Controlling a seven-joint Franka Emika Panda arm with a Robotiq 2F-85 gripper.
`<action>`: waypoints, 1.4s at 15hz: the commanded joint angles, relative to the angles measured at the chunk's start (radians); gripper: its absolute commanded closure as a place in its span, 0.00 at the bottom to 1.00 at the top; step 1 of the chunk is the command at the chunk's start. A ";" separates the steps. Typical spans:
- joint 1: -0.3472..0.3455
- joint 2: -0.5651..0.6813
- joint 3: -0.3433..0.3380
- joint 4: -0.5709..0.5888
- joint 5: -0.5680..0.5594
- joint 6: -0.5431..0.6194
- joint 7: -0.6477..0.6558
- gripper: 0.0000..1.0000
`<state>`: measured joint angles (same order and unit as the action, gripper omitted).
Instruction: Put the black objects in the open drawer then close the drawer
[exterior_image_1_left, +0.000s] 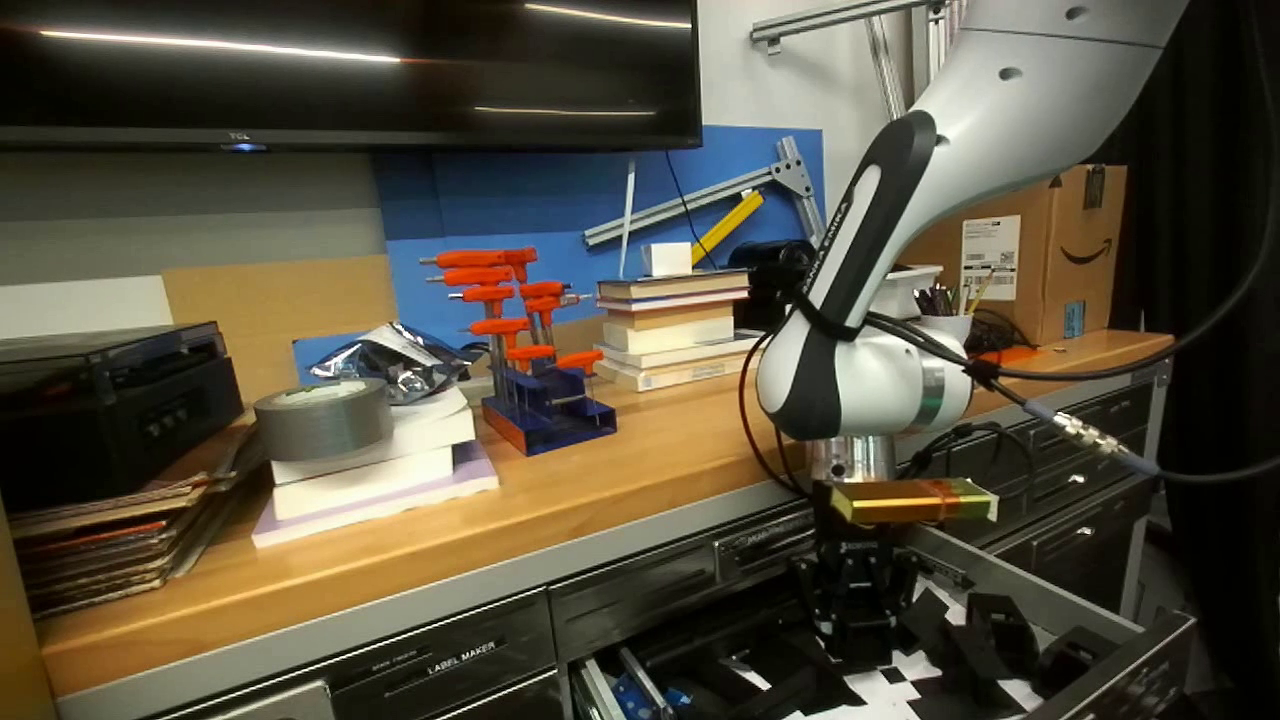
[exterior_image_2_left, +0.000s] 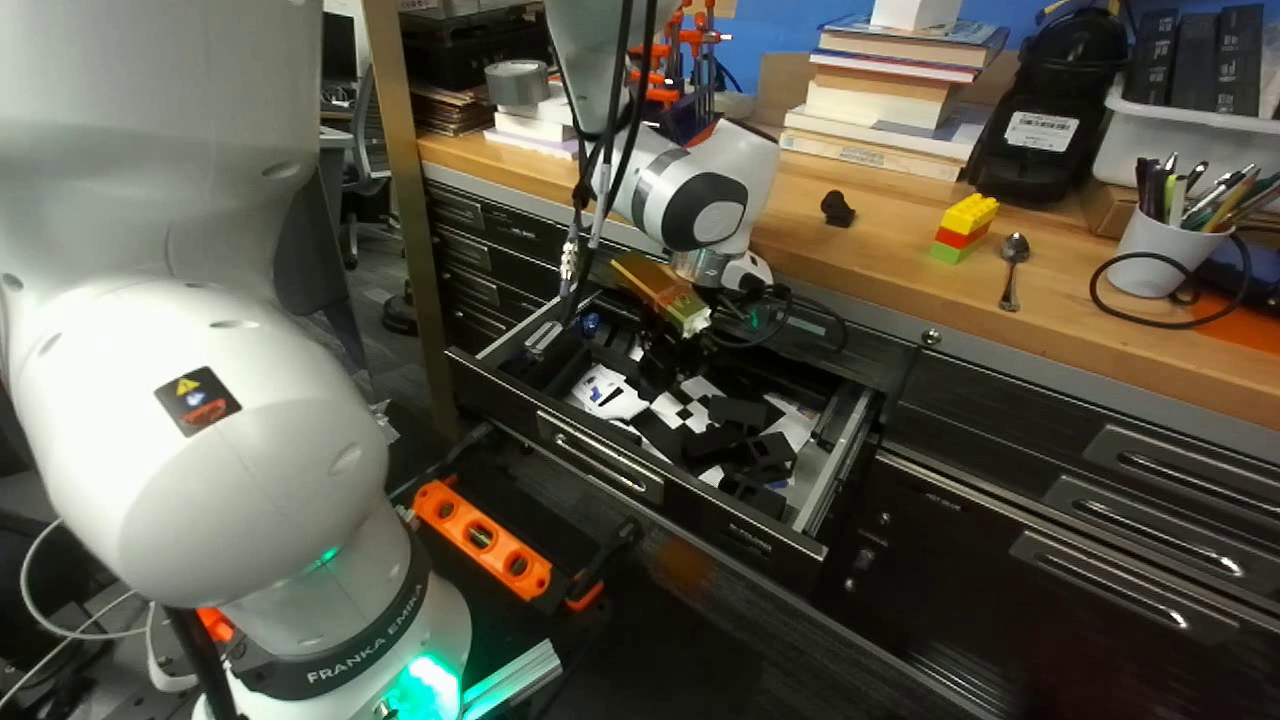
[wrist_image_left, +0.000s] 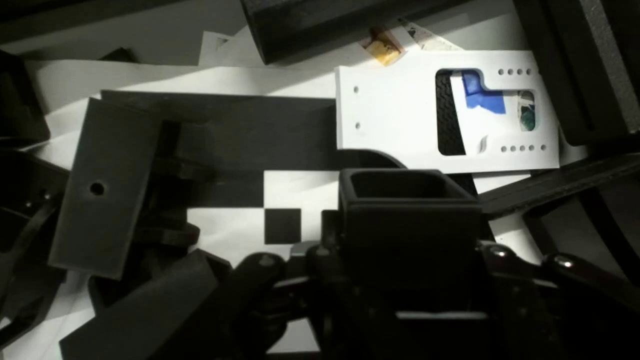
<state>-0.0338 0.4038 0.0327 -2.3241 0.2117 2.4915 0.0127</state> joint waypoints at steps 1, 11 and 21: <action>0.000 0.010 0.009 0.007 0.018 0.039 0.009 0.16; 0.003 -0.215 -0.001 -0.216 0.028 0.284 0.032 0.00; -0.040 -0.654 -0.012 -0.355 -0.455 0.312 0.444 0.00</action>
<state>-0.0233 -0.0886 -0.0193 -2.6564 -0.1013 2.8419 0.3153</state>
